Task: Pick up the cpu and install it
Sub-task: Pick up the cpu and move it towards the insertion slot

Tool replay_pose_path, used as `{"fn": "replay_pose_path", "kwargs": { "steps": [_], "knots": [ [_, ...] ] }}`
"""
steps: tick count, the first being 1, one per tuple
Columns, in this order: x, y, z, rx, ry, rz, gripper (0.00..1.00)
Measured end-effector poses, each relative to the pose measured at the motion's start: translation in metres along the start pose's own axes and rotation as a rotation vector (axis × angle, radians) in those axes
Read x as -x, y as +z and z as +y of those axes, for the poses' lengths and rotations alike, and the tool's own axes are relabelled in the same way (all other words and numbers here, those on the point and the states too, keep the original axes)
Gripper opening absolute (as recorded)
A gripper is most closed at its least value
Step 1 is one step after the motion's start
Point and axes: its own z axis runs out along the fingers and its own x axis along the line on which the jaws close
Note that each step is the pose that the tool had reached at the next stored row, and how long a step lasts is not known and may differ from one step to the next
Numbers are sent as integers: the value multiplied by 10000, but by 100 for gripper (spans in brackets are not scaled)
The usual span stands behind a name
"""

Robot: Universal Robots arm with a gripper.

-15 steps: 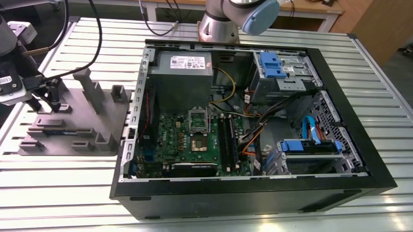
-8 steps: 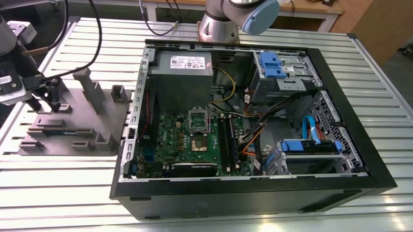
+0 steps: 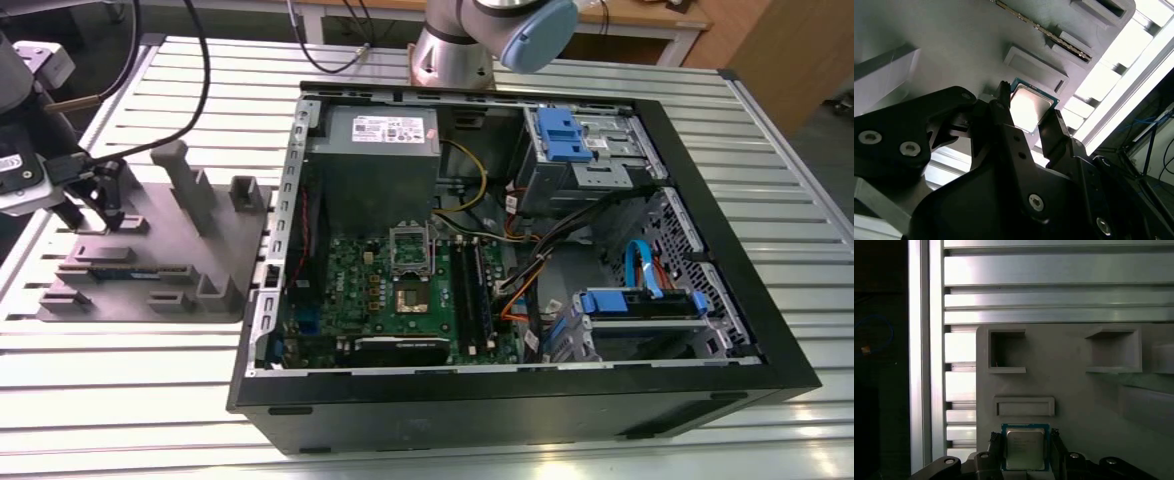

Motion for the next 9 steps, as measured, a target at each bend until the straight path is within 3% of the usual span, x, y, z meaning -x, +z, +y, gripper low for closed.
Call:
{"fn": "replay_pose_path", "kwargs": {
  "steps": [9],
  "knots": [
    [0, -67, 2, 3, 0, -3, 47]
  ]
}}
